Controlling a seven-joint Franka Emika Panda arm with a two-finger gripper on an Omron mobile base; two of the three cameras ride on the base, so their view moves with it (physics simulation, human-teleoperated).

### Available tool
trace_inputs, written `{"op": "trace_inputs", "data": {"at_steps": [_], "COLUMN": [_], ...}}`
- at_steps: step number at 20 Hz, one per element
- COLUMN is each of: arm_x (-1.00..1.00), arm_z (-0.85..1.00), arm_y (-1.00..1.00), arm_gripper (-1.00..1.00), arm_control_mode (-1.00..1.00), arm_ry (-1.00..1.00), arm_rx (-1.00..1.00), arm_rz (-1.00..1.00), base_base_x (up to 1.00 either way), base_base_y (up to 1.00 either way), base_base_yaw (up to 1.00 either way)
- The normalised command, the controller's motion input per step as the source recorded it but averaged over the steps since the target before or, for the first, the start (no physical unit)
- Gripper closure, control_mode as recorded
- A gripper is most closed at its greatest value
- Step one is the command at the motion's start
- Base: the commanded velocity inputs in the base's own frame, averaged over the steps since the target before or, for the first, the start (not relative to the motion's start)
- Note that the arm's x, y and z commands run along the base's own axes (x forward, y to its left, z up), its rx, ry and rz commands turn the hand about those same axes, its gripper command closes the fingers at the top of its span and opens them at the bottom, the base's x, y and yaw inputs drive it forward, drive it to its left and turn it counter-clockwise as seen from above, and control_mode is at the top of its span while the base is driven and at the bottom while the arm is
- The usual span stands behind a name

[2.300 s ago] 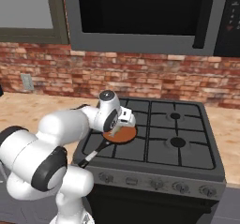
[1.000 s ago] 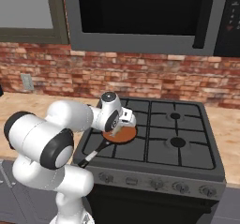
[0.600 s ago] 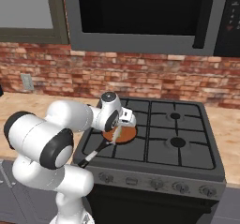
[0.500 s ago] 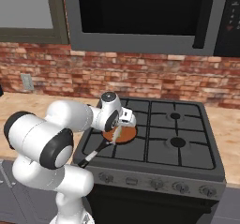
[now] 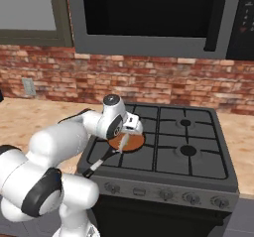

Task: Retrieve the fish from the fridge and place it on the saucepan with marinade on the stove.

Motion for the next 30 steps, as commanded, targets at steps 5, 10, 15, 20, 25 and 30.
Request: {"op": "trace_inputs", "data": {"at_steps": [5,10,15,20,25,30], "arm_x": [-1.00,-1.00,-1.00,-1.00,-1.00,-1.00], "arm_z": [0.38,0.24,0.14,0.41,1.00,1.00], "arm_y": [0.00,0.01,0.06,0.23,0.36,0.31], "arm_gripper": [-1.00,-1.00,-1.00,-1.00,-1.00,-1.00], "arm_control_mode": [-1.00,-1.00,-1.00,-1.00,-1.00,-1.00], "arm_ry": [-0.10,-0.02,0.00,0.03,0.20,-0.01], "arm_rx": [0.01,0.00,0.00,-0.03,-0.05,-0.02], "arm_rz": [-0.03,0.00,0.00,0.02,0.07,0.02], "base_base_x": [0.00,0.00,0.00,0.00,0.00,0.00], "base_base_y": [0.00,0.00,0.00,0.00,0.00,0.00], "base_base_yaw": [0.00,0.00,0.00,0.00,0.00,0.00]}}
